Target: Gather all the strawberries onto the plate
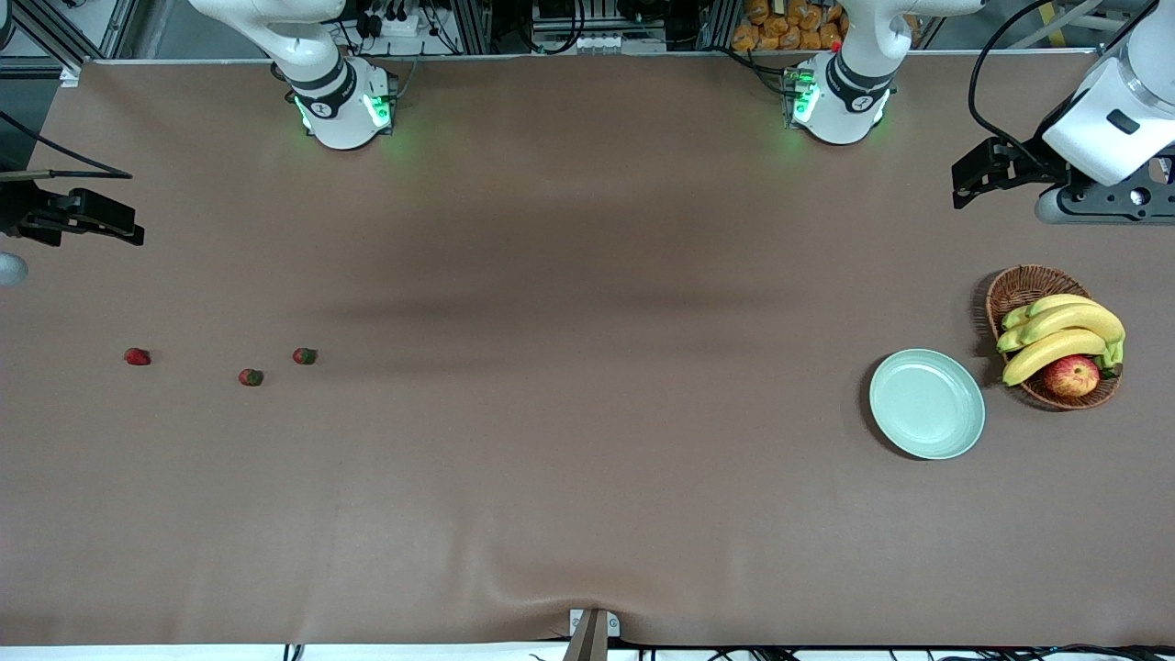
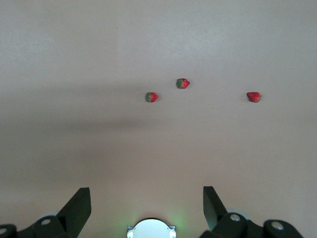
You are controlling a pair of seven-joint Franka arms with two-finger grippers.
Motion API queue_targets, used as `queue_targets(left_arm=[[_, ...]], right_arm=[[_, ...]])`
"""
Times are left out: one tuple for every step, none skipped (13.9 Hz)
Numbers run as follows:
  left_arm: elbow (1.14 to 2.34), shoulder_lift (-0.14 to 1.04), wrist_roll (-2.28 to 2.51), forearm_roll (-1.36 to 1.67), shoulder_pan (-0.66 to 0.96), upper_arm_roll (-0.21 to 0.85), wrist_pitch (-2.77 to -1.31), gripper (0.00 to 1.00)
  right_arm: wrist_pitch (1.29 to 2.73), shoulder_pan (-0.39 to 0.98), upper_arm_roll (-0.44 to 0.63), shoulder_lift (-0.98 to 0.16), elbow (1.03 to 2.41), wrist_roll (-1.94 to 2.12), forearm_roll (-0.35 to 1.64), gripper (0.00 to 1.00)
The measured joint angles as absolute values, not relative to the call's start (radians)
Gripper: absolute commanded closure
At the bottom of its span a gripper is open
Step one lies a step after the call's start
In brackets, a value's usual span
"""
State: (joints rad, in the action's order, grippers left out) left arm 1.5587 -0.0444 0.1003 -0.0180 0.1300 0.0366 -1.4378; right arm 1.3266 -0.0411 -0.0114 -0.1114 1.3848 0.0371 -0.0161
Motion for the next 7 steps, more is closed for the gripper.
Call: queue_targets(left_arm=[[1.559,-0.044,0.100,-0.018,0.130,0.037,-1.440,0.00],[1.559,-0.044,0.100,-0.018,0.131,0.038,-1.441,0.00],[1.558,-0.044,0.100,-0.018,0.132,0.039,-1.444,0.00],[1.557,-0.044,0.100,-0.018,0.133,0.039,-1.448,0.00],[1.556,-0.044,0.100,-0.018,0.133,0.041,-1.450,0.00],[1.556,-0.044,0.100,-0.018,0.133,0.042,-1.451,0.00],[1.555,-0.044,0.100,-0.018,0.133,0.042,-1.452,0.00]], right_arm=[[1.327,-0.041,-0.011,-0.111,1.385,0.037,-0.016,0.00],[1.327,-0.041,-0.011,-0.111,1.385,0.037,-0.016,0.00],[1.327,-0.041,-0.011,-0.112,1.385,0.037,-0.016,0.00],[1.327,-0.041,-0.012,-0.112,1.385,0.037,-0.016,0.00],[1.327,-0.041,-0.012,-0.113,1.385,0.037,-0.016,0.00],[1.327,-0.041,-0.013,-0.113,1.385,0.037,-0.016,0.00],[1.327,-0.041,-0.013,-0.113,1.385,0.037,-0.016,0.00]])
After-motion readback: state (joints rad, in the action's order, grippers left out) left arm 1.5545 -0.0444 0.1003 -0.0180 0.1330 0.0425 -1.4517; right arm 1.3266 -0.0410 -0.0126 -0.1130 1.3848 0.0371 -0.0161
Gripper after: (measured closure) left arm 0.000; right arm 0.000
